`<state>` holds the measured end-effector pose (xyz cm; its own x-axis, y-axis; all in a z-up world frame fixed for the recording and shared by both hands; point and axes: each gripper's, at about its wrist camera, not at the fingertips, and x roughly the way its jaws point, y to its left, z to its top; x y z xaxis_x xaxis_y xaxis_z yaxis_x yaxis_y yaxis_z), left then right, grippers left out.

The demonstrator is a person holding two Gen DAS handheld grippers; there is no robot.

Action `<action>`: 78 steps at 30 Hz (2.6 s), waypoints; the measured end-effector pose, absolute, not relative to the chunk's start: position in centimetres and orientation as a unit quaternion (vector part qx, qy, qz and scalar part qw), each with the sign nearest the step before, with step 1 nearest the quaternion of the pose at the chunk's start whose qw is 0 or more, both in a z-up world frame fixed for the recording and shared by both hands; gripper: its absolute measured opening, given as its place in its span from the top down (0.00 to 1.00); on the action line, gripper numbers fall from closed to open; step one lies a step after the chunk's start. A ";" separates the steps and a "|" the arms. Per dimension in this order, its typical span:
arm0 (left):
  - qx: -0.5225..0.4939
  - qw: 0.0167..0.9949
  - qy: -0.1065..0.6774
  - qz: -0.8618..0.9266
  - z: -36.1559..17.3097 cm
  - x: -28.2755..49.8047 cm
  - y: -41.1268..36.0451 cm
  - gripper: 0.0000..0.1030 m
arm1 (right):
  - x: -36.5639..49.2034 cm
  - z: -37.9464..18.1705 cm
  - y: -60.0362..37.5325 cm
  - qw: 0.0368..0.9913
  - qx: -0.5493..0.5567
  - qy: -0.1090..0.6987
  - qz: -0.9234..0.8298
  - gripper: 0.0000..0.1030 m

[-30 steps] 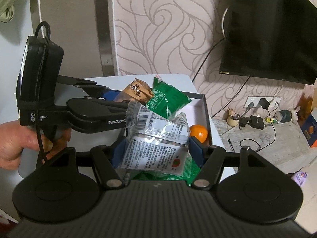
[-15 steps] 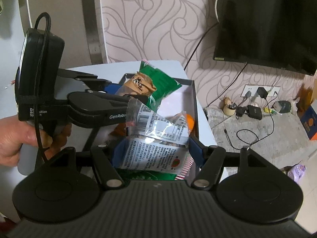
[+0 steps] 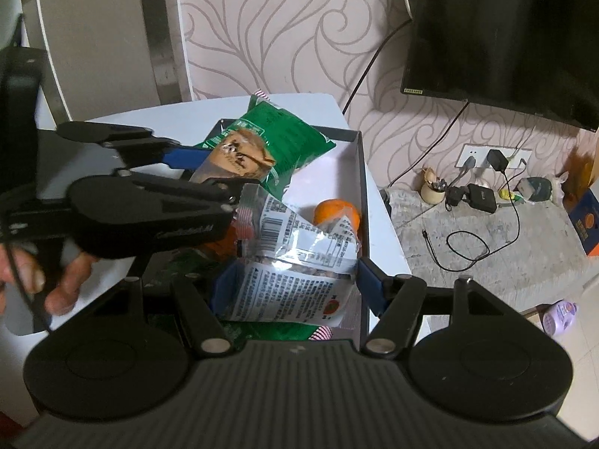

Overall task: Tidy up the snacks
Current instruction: 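Lower both bags into the box tray and open both grippers, then move the left gripper to the orange-red stick packet while the right approaches the brown square candy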

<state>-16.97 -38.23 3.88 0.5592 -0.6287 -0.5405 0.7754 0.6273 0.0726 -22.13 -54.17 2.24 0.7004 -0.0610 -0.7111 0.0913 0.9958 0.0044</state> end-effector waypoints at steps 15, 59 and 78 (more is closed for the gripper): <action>0.141 0.878 0.234 -0.394 4.3 -17.4 -36.6 0.35 | -22.2 2.4 -53.1 0.924 0.035 0.379 -0.028 0.20; 0.093 0.927 0.228 -0.283 6.5 -15.5 -20.6 0.35 | -20.5 5.7 -40.2 0.947 -0.027 0.318 0.030 0.13; 0.147 0.919 0.262 -0.255 1.6 -9.7 -13.2 0.35 | -15.8 3.6 -33.5 0.929 -0.033 0.363 0.065 0.13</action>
